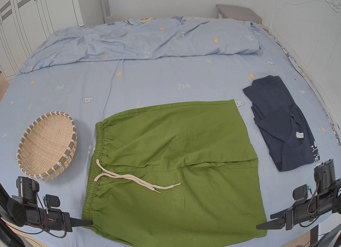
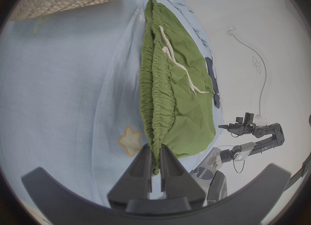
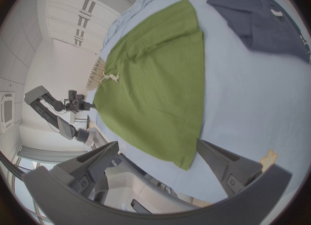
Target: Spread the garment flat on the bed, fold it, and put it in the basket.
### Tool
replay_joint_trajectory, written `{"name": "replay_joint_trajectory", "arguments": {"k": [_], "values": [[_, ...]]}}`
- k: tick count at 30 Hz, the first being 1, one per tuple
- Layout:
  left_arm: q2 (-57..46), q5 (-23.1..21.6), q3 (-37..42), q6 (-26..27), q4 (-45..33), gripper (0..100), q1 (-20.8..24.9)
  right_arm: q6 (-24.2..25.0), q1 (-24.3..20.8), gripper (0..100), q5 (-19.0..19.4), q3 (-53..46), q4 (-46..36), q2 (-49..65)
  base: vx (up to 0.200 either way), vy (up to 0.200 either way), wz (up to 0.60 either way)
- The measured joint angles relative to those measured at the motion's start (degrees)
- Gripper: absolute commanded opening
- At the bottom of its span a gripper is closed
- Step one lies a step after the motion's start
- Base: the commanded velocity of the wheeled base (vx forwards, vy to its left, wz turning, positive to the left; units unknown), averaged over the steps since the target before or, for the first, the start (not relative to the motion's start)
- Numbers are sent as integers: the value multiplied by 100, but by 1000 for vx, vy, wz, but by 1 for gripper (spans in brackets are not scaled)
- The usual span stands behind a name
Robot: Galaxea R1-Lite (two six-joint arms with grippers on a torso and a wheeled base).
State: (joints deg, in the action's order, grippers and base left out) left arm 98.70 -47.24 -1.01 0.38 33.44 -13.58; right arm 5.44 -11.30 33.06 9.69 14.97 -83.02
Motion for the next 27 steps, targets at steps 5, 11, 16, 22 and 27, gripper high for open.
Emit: {"name": "replay_joint_trajectory", "arguments": {"k": [5,11,16,22,27], "values": [[-22,-17,0,117,-32,0,-24,-185,20,100,11,-391,533,-411,0,0,0],[0,-17,0,143,-22,0,-34,-229,12,100,13,-766,1368,-995,0,0,0],[98,-16,0,178,-13,0,-34,-240,15,100,49,-848,1477,-1368,0,0,0],[157,-16,0,183,-16,0,-28,-244,-44,100,96,-864,1499,-1668,0,0,0],[169,-16,0,185,-13,0,-26,-243,-123,100,167,-868,1759,-2000,0,0,0]]}}
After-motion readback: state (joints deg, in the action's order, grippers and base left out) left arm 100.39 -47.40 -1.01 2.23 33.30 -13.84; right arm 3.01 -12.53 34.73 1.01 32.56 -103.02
